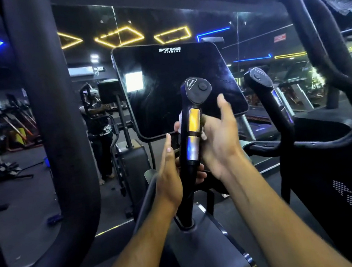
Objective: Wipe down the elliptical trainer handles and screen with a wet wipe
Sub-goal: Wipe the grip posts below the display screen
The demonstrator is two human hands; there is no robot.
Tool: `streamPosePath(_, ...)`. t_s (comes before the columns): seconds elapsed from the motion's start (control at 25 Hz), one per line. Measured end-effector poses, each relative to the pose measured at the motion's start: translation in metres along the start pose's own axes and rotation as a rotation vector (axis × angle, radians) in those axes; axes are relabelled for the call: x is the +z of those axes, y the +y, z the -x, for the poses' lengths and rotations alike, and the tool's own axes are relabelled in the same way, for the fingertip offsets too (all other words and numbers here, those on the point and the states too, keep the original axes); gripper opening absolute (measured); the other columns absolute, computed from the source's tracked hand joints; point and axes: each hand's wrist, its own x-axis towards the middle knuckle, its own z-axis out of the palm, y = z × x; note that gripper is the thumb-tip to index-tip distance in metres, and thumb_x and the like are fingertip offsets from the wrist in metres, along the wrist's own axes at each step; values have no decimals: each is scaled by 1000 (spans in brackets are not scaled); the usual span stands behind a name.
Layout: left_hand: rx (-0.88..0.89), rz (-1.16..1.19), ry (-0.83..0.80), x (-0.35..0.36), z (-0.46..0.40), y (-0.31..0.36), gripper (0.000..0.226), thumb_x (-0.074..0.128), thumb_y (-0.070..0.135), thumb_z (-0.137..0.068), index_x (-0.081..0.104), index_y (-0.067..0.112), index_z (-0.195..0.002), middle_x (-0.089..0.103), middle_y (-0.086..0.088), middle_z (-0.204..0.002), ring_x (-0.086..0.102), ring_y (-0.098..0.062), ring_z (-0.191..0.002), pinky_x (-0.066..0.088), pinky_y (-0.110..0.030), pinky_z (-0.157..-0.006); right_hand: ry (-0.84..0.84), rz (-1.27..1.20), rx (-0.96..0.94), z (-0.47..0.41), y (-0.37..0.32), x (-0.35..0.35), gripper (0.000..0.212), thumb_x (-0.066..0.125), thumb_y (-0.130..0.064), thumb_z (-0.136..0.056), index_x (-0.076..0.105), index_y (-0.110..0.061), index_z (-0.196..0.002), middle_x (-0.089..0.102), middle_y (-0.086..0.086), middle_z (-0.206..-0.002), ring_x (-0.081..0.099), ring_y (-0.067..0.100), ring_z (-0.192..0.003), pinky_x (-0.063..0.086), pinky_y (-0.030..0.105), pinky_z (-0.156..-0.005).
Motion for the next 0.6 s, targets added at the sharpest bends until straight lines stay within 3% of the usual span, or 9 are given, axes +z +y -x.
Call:
streamPosePath(0.12,-45,16,16,1,-4,-2,59,30,55,-110,30,30,-163,72,-23,-83,69,-31,-65,61,-35,-56,-92,-216,36,-19,-10,7,91,29,-82,-90,62,0,-109,59,17,-85,58,31,-77,48,43,-84)
streamPosePath(0.2,-61,-4,17,-2,-5,-4,69,33,62,-106,31,24,-163,75,-22,-91,71,-32,-65,61,-37,-57,-170,-274,77,-21,1,2,89,29,-84,-89,63,-2,-104,55,15,-82,54,30,-73,45,43,-80)
streamPosePath(0.28,-16,-21,31,-3,-5,-6,54,30,50,-112,32,33,-162,76,-14,-98,72,-27,-68,63,-41,-60,-180,-120,90,-8,15,-8,91,27,-85,-89,66,-4,-104,61,19,-87,58,32,-79,46,45,-82)
streamPosePath(0.4,32,-44,39,-6,-3,-7,50,27,42,-113,28,38,-163,75,-7,-98,74,-21,-74,62,-39,-62,-99,124,13,21,28,-14,96,22,-85,-90,67,-2,-109,67,19,-96,58,36,-87,40,45,-79)
streamPosePath(0.48,40,-74,42,-5,-3,-8,50,27,42,-114,20,45,-163,75,-14,-95,73,-23,-71,62,-39,-64,-94,99,-80,21,23,-8,97,23,-82,-91,59,4,-119,63,16,-95,56,32,-86,43,41,-73)
streamPosePath(0.6,29,-82,50,-3,1,-4,50,28,47,-113,19,48,-163,73,-27,-102,74,-31,-73,62,-43,-73,-73,-47,-173,-1,0,3,87,32,-77,-92,58,1,-120,60,22,-106,54,33,-99,43,45,-90)
